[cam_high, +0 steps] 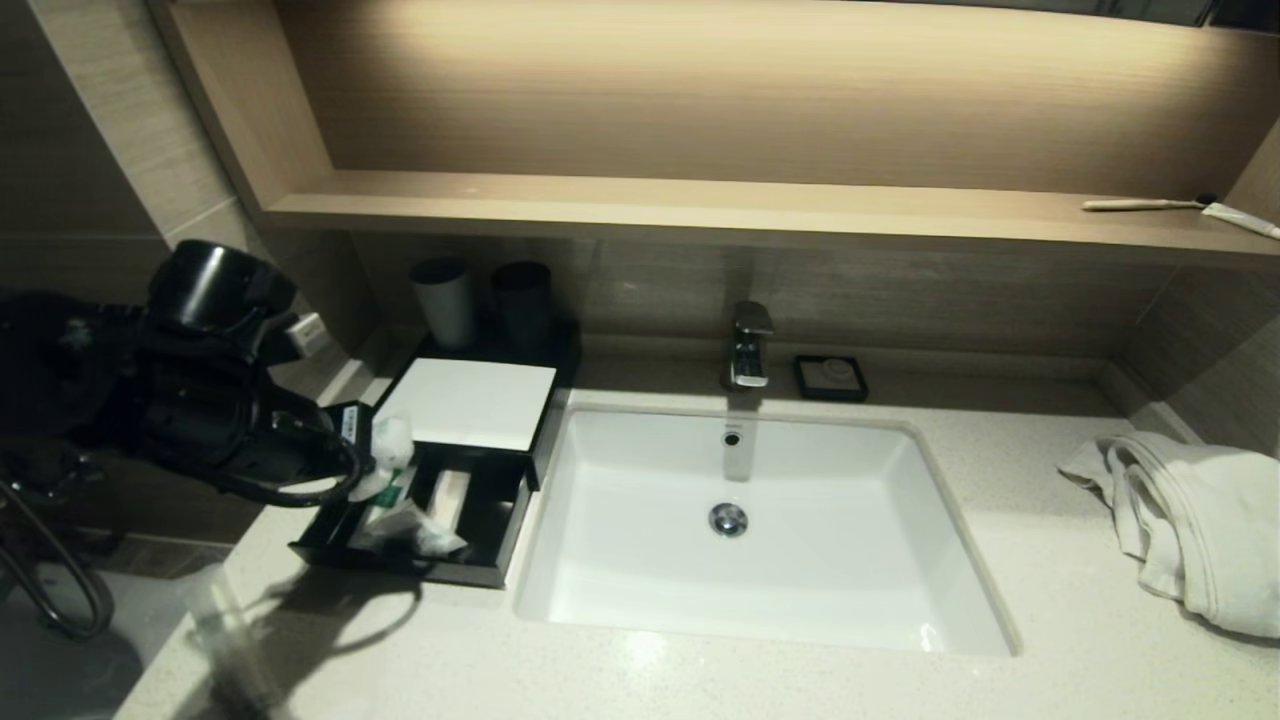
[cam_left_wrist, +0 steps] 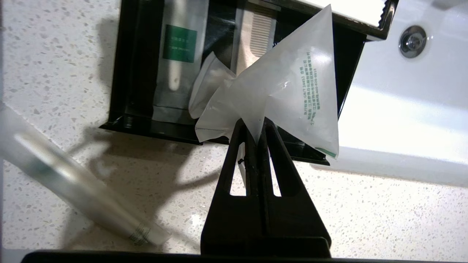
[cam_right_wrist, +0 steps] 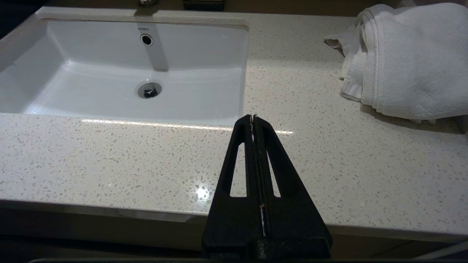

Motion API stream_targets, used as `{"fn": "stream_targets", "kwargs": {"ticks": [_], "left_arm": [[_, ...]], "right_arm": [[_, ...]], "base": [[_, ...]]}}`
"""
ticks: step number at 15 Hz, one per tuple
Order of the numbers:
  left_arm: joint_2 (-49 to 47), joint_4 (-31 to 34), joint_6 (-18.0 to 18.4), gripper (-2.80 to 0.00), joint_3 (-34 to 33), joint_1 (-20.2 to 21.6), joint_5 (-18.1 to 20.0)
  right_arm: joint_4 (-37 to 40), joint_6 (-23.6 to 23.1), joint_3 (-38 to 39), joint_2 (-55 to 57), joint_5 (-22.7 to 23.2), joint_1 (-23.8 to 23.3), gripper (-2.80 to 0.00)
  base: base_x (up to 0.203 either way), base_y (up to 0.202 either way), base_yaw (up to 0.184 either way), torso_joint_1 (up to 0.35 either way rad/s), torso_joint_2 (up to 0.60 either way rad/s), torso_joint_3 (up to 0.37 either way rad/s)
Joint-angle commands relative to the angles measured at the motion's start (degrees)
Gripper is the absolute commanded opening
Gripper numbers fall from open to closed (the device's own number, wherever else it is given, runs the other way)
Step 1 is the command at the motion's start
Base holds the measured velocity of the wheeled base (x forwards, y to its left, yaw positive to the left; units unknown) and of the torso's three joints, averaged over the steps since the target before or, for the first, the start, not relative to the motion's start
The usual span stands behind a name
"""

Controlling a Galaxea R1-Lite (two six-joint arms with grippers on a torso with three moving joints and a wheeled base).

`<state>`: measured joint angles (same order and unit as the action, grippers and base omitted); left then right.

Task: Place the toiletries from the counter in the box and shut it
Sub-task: Place the bathroom toiletry into the drawer

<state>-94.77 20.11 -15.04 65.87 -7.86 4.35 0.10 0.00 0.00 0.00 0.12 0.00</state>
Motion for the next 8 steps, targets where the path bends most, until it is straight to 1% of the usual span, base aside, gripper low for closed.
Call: {"fn": "stream_targets", "kwargs": {"ticks": [1,4,6,8], "left_arm": [[-3.76,0.08,0.09,-2.8,0.97,-2.05,-0.04],[-5.82,0.35,0.66,-2.8,1.92,-6.32,-0.21],[-6.22,0.36,2.05,-2.8,1.72,-7.35,-0.13],[-6.98,0.44,3.12,-2.8,1.85,-7.43,-0.17]], "right_arm": [[-0.01,0.0,0.0,0.0,0.05,0.0,-2.8],[-0.01,0.0,0.0,0.0,0.05,0.0,-2.8],[-0.01,0.0,0.0,0.0,0.05,0.0,-2.8],[-0.01,0.0,0.0,0.0,0.05,0.0,-2.8]], "base": [[0.0,0.0,0.0,0.0,0.0,0.0],[0.0,0.0,0.0,0.0,0.0,0.0],[0.0,0.0,0.0,0.0,0.0,0.0],[0.0,0.0,0.0,0.0,0.0,0.0]]}}
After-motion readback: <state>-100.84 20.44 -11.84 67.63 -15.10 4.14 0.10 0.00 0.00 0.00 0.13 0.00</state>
